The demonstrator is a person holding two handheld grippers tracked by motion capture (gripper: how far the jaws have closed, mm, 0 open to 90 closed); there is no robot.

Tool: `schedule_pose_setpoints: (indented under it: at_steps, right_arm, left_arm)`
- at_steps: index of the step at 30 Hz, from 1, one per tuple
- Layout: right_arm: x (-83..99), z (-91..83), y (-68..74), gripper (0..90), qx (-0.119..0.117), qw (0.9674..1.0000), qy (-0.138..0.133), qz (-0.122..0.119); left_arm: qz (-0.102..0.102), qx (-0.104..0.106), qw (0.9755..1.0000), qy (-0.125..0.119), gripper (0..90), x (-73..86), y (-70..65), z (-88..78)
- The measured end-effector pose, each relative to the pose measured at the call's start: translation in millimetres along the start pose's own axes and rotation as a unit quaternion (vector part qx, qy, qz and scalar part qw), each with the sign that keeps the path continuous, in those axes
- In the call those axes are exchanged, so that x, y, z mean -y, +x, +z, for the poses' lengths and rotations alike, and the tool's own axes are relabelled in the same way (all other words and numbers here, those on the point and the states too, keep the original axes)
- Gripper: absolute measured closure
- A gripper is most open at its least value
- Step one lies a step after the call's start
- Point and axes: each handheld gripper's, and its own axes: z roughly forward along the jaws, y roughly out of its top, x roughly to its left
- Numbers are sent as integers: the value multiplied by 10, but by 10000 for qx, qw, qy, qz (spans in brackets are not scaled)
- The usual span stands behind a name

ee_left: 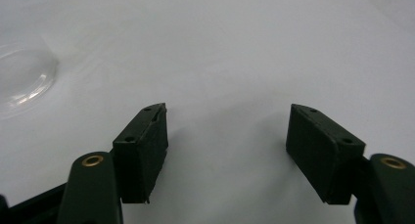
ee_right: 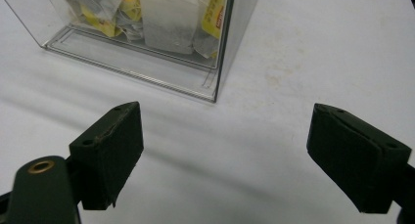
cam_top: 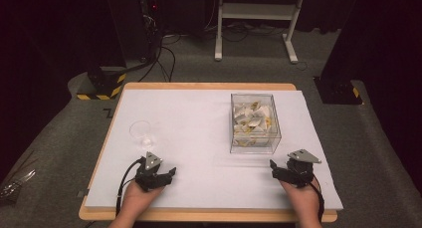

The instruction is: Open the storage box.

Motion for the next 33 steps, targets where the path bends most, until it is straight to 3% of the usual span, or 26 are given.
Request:
schedule_pose_setpoints:
  at_steps: [33]
  right_arm:
    - [-85,-53,361,148,-348,9990,-218,-154]
  left_arm:
    - [7,6,10000,8,319,-1,0,0]
